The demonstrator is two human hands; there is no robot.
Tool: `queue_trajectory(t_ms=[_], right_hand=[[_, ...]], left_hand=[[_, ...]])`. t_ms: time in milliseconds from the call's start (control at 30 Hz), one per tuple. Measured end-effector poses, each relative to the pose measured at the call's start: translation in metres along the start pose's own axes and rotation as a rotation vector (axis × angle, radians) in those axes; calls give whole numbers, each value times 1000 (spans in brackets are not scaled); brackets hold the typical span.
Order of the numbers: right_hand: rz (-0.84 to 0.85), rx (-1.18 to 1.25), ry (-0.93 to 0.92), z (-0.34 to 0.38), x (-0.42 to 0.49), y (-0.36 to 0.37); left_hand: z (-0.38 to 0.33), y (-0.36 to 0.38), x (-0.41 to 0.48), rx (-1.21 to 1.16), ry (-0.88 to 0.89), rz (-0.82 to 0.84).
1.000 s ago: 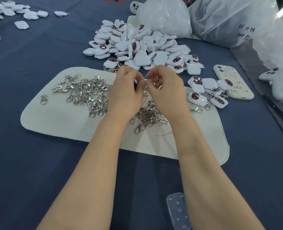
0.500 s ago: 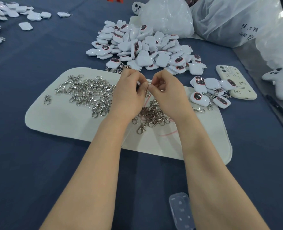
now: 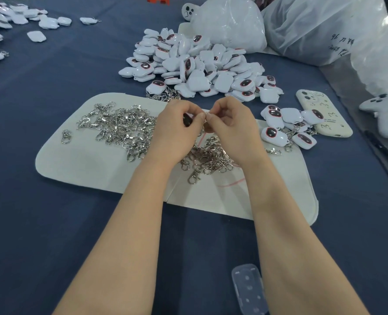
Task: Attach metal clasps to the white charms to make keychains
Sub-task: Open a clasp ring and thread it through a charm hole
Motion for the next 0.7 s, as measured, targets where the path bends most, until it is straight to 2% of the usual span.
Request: queue_trajectory(t_ms=[300, 567, 700], right_hand=[[10, -145, -124, 5, 0, 4], [-118, -223, -91, -6, 2, -2], [-113, -246, -118, -3, 1, 2]], left_hand=[[3, 1, 1, 48, -25, -26], [-2, -3, -2, -340, -85, -32], [-4, 2, -4, -340, -79, 14]])
Point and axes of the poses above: each hand's wrist, its own x-axis towards the middle knuckle, its own y-axis out of the palm, z = x × y, the point moved 4 cm from there along x, towards the middle knuckle, and after that the axes turned 2 degrees about z, right-handed, at the moved point
